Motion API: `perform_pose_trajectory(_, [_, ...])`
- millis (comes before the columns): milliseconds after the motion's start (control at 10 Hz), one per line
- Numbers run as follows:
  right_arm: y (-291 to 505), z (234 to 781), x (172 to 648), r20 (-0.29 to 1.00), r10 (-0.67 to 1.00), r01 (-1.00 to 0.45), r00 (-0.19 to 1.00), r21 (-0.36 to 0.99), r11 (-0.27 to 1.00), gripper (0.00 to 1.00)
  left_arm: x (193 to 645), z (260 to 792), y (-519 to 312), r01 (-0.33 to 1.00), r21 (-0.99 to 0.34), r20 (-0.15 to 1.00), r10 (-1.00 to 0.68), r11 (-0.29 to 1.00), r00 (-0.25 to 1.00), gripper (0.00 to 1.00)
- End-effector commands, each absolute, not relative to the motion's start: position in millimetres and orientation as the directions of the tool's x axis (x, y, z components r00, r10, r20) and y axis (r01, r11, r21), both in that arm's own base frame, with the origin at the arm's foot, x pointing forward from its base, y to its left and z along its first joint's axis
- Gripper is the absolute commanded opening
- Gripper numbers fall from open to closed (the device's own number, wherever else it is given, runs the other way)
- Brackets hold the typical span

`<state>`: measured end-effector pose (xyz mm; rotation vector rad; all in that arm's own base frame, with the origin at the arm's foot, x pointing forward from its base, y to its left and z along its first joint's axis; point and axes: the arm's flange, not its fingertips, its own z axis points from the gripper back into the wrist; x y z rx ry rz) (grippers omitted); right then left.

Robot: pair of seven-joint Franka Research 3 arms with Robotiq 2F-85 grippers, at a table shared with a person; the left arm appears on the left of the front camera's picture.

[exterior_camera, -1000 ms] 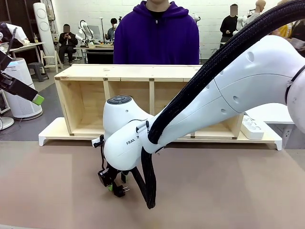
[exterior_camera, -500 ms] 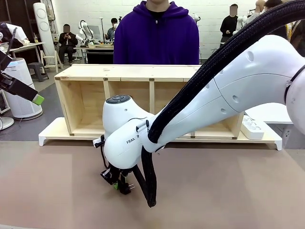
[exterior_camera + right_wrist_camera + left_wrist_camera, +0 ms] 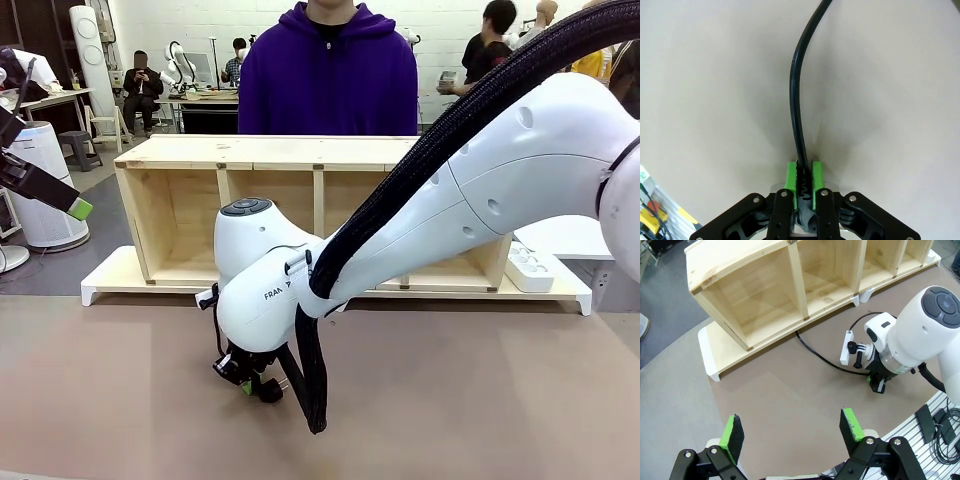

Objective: Perform cable management.
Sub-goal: When the cord part of the Power Cable appears at the lower middle area of the table and stops, grasp the cord part of the Power Cable, then pull the grasped Power Cable to the location of the Power Strip.

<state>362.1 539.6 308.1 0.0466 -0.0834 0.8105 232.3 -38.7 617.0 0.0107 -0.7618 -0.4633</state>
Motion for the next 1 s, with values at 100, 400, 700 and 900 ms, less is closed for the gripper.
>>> perform_pose_trajectory(100, [547.1,302.6,359.0,0.071,0.702,-0.703,0.708,-0.019,0.711,0.0,235.1,617.8,-38.0,0.403,0.18,0.669,-0.412,0.897,0.619,1.0])
perform_pose_trajectory(400, [546.9,302.4,359.6,0.066,0.701,-0.702,0.71,-0.015,0.712,0.0,235.1,617.8,-38.0,0.403,0.18,0.669,-0.412,0.897,0.619,1.0])
perform_pose_trajectory(700, [539.9,308.0,362.4,0.086,0.716,-0.719,0.693,0.009,0.695,0.0,235.1,617.8,-38.0,0.403,0.18,0.669,-0.412,0.897,0.619,1.0])
perform_pose_trajectory(900, [539.9,308.0,362.4,0.086,0.716,-0.719,0.693,0.009,0.695,0.0,235.1,617.8,-38.0,0.403,0.18,0.669,-0.412,0.897,0.619,1.0])
